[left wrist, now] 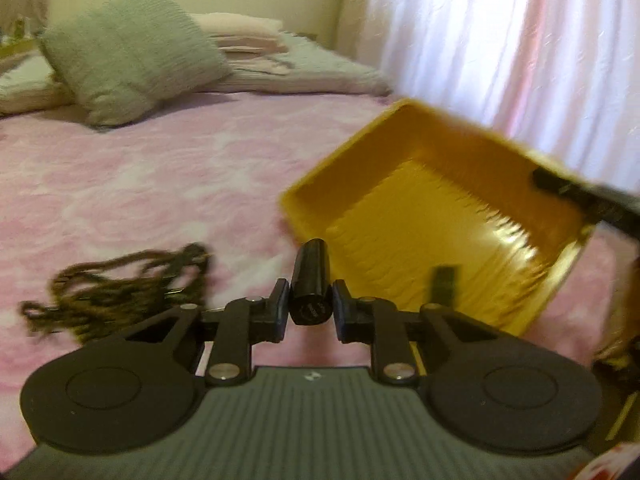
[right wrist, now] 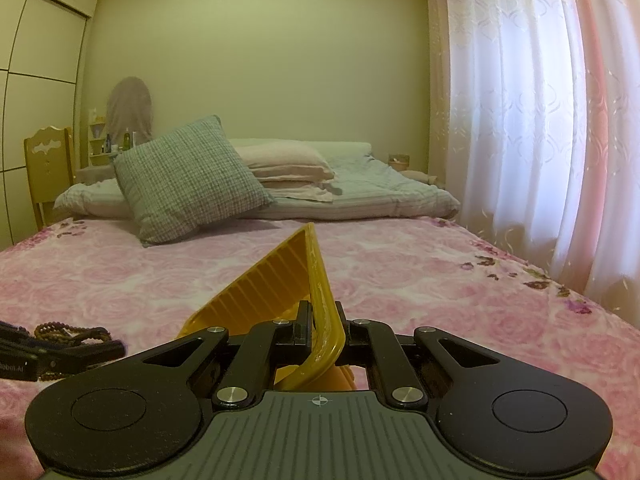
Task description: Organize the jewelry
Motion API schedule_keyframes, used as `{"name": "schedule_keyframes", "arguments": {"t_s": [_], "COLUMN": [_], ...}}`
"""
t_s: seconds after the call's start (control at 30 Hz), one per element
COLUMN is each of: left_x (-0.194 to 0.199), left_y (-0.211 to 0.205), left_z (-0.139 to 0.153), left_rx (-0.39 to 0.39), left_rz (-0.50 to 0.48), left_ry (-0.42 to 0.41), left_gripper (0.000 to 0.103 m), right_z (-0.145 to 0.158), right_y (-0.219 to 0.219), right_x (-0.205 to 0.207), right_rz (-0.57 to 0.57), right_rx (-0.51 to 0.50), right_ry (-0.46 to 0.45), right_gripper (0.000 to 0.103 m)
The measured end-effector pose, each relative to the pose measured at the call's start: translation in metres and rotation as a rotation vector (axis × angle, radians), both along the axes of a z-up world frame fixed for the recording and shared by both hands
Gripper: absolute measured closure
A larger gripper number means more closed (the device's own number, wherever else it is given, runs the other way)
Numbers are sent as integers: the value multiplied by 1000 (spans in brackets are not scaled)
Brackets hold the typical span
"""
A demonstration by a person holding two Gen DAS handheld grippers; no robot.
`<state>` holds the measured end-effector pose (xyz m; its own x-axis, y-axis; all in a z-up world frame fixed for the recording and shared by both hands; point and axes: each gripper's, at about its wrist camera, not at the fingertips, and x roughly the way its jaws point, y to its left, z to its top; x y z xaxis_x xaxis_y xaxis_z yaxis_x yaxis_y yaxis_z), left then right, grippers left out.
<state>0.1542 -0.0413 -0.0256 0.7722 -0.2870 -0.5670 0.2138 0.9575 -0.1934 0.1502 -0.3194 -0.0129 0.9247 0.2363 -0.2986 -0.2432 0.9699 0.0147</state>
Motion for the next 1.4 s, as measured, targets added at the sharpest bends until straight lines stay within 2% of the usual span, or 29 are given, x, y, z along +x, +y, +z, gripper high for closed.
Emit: {"name": "schedule_keyframes", "arguments": {"t_s": [0.23,0.47,0.6,0.67,0.77,0.93,1.03,1.13,1.23,1.4], "left_x": [2,7,2,-2,-12,-28,-30,-27,-22,-12], "left_y": [-35,-50,-43,-35,-17,25,49,72,82,84], "left_z": [2,-1,-2,-2,-6,-13,-18,-23,-25,-20], "left_rx": [-122,-173,-126,-86,8,128,176,200,228,259], "left_rz": [-168,-270,-215,-171,-42,180,285,339,351,275], "left_ry": [-1,13,-9,-20,-43,-48,-18,4,-8,-37], "left_gripper": [83,83,81,76,71,71,70,70,70,70], "right_z": [0,0,0,0,0,0,0,0,0,-1], "right_y": [0,0,0,0,-1,0,1,1,2,1], "right_x": [0,0,0,0,-1,-1,-1,0,0,1], "right_rz": [-2,-4,-5,-4,-5,-8,-10,-11,-11,-11], "right_rx": [4,6,8,8,8,8,8,7,4,2], "right_ry": [3,3,3,4,4,5,6,5,5,6], "right_gripper": [95,95,95,95,95,95,95,95,95,95]}}
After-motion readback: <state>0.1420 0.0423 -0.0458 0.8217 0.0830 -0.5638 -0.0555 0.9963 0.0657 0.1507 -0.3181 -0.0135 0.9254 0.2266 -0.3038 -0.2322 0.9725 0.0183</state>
